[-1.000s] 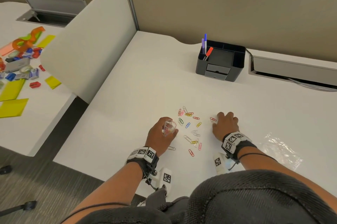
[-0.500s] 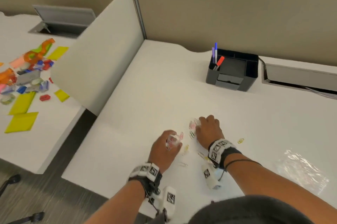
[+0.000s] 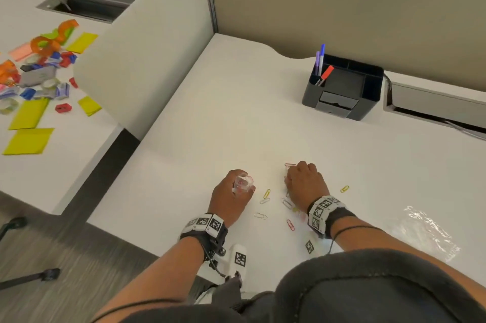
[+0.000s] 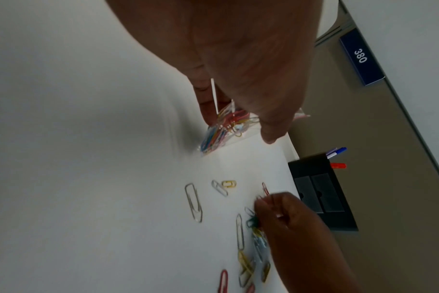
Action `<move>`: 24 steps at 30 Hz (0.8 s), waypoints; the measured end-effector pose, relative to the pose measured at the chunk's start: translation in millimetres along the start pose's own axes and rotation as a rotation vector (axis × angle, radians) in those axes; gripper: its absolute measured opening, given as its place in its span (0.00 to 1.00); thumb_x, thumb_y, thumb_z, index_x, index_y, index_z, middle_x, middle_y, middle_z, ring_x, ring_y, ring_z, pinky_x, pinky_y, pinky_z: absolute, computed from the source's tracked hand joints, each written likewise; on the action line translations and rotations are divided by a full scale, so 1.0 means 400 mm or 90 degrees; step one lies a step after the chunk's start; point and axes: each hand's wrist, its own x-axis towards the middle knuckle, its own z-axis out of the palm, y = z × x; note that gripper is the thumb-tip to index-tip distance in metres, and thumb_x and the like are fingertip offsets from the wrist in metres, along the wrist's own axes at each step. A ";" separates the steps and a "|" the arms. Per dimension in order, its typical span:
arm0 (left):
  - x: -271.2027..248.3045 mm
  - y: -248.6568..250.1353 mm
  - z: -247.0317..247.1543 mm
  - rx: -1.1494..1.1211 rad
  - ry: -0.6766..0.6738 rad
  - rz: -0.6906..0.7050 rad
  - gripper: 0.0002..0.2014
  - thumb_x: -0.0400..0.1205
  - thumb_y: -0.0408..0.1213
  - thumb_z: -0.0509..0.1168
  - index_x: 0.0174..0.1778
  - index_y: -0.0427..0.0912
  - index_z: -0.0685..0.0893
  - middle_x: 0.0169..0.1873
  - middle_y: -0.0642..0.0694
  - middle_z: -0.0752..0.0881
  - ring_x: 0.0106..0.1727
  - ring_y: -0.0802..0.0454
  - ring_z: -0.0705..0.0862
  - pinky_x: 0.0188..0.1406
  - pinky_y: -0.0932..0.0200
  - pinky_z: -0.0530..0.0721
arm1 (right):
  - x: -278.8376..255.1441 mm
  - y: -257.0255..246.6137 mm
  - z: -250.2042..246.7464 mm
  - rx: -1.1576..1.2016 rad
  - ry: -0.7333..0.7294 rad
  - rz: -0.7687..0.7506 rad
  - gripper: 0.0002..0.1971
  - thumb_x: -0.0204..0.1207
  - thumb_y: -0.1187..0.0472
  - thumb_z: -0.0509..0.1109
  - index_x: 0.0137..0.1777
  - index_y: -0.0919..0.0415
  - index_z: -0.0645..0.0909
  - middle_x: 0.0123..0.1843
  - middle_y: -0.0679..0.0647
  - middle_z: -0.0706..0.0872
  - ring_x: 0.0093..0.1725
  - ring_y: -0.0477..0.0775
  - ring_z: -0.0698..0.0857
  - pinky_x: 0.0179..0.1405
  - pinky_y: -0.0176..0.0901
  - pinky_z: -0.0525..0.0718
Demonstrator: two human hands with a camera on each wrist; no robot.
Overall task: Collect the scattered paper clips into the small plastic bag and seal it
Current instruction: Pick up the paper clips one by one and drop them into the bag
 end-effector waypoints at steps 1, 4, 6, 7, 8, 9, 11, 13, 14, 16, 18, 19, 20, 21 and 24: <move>-0.005 0.003 0.006 0.000 -0.004 -0.004 0.16 0.78 0.44 0.72 0.61 0.54 0.79 0.48 0.56 0.86 0.47 0.54 0.87 0.46 0.65 0.80 | -0.012 0.020 0.000 0.016 -0.008 0.005 0.13 0.84 0.55 0.57 0.59 0.61 0.77 0.58 0.58 0.78 0.57 0.61 0.76 0.51 0.55 0.82; -0.018 0.012 0.028 0.021 -0.014 -0.001 0.17 0.78 0.45 0.71 0.62 0.54 0.79 0.50 0.55 0.86 0.49 0.52 0.86 0.49 0.63 0.80 | -0.053 0.048 0.004 0.068 -0.028 0.004 0.12 0.84 0.57 0.57 0.58 0.62 0.77 0.56 0.58 0.76 0.54 0.61 0.78 0.49 0.54 0.83; -0.026 0.020 0.043 0.026 -0.020 0.002 0.17 0.78 0.46 0.71 0.62 0.54 0.78 0.50 0.54 0.87 0.49 0.51 0.86 0.50 0.62 0.80 | -0.080 0.045 0.009 0.091 -0.045 -0.004 0.13 0.85 0.55 0.57 0.58 0.61 0.78 0.57 0.57 0.76 0.54 0.61 0.79 0.52 0.53 0.82; -0.032 0.025 0.049 0.029 -0.022 0.002 0.17 0.78 0.47 0.71 0.62 0.54 0.78 0.51 0.54 0.87 0.49 0.51 0.86 0.50 0.61 0.80 | -0.093 0.039 0.011 0.103 -0.056 -0.008 0.14 0.84 0.53 0.57 0.59 0.60 0.78 0.58 0.57 0.76 0.56 0.60 0.79 0.53 0.52 0.82; -0.037 0.030 0.055 0.032 -0.021 0.004 0.17 0.78 0.48 0.71 0.63 0.55 0.78 0.51 0.54 0.87 0.49 0.51 0.86 0.50 0.61 0.81 | -0.103 0.032 0.011 0.113 -0.072 -0.013 0.15 0.83 0.50 0.59 0.60 0.59 0.78 0.59 0.56 0.76 0.57 0.59 0.79 0.55 0.51 0.81; -0.043 0.036 0.060 0.032 -0.020 0.008 0.18 0.78 0.48 0.71 0.63 0.55 0.78 0.51 0.54 0.86 0.49 0.52 0.86 0.50 0.61 0.81 | -0.111 0.025 0.010 0.116 -0.088 -0.025 0.17 0.81 0.47 0.61 0.62 0.57 0.77 0.60 0.55 0.75 0.59 0.59 0.78 0.56 0.50 0.81; -0.058 0.048 0.068 0.029 -0.016 0.017 0.17 0.78 0.48 0.71 0.63 0.54 0.78 0.50 0.54 0.86 0.48 0.52 0.86 0.49 0.62 0.82 | -0.120 0.013 0.007 0.104 -0.115 -0.054 0.23 0.78 0.44 0.66 0.67 0.56 0.75 0.63 0.55 0.74 0.61 0.59 0.77 0.58 0.50 0.81; -0.076 0.057 0.072 0.025 -0.011 0.020 0.17 0.79 0.47 0.71 0.62 0.53 0.78 0.49 0.54 0.86 0.47 0.52 0.86 0.45 0.65 0.81 | -0.122 0.003 0.003 0.095 -0.124 -0.067 0.23 0.78 0.47 0.68 0.68 0.57 0.74 0.64 0.56 0.74 0.61 0.60 0.78 0.57 0.50 0.80; -0.085 0.060 0.074 0.024 -0.005 0.018 0.17 0.79 0.47 0.71 0.62 0.53 0.78 0.48 0.55 0.86 0.47 0.52 0.86 0.44 0.66 0.81 | -0.122 0.000 0.002 0.091 -0.125 -0.072 0.20 0.79 0.50 0.68 0.68 0.58 0.74 0.63 0.57 0.74 0.60 0.61 0.79 0.56 0.50 0.80; -0.102 0.065 0.074 0.019 0.014 0.016 0.17 0.78 0.47 0.71 0.62 0.53 0.78 0.48 0.54 0.86 0.47 0.53 0.86 0.46 0.65 0.82 | -0.118 -0.007 -0.002 0.070 -0.133 -0.095 0.14 0.82 0.55 0.64 0.64 0.60 0.76 0.61 0.58 0.76 0.57 0.62 0.81 0.52 0.49 0.79; -0.119 0.070 0.071 0.013 0.035 0.019 0.17 0.78 0.48 0.71 0.61 0.53 0.79 0.48 0.55 0.86 0.47 0.54 0.86 0.47 0.63 0.82 | -0.114 -0.015 -0.012 0.041 -0.141 -0.119 0.12 0.82 0.59 0.61 0.62 0.61 0.77 0.59 0.59 0.79 0.56 0.63 0.83 0.49 0.48 0.77; -0.128 0.070 0.071 0.013 0.042 0.020 0.16 0.78 0.49 0.71 0.61 0.53 0.79 0.47 0.56 0.86 0.47 0.54 0.86 0.47 0.64 0.82 | -0.114 -0.018 -0.017 0.032 -0.144 -0.122 0.12 0.81 0.61 0.60 0.61 0.61 0.78 0.59 0.59 0.80 0.56 0.62 0.83 0.48 0.46 0.77; -0.134 0.066 0.073 0.016 0.046 0.017 0.16 0.78 0.49 0.71 0.60 0.54 0.79 0.47 0.56 0.86 0.47 0.55 0.86 0.46 0.65 0.82 | -0.113 -0.023 -0.022 0.026 -0.150 -0.121 0.12 0.80 0.63 0.60 0.60 0.62 0.78 0.58 0.59 0.80 0.56 0.62 0.83 0.47 0.45 0.76; -0.139 0.063 0.074 0.016 0.046 0.015 0.16 0.79 0.49 0.71 0.60 0.54 0.79 0.47 0.56 0.86 0.47 0.55 0.86 0.45 0.66 0.81 | -0.113 -0.028 -0.025 0.020 -0.156 -0.118 0.12 0.79 0.63 0.61 0.60 0.62 0.78 0.58 0.59 0.81 0.55 0.62 0.84 0.46 0.44 0.76; -0.133 0.064 0.077 0.014 0.035 0.022 0.16 0.79 0.48 0.71 0.60 0.55 0.78 0.48 0.56 0.86 0.44 0.60 0.86 0.40 0.74 0.79 | -0.106 -0.043 -0.033 -0.008 -0.167 -0.123 0.12 0.77 0.63 0.63 0.59 0.63 0.79 0.57 0.59 0.82 0.54 0.61 0.85 0.44 0.43 0.76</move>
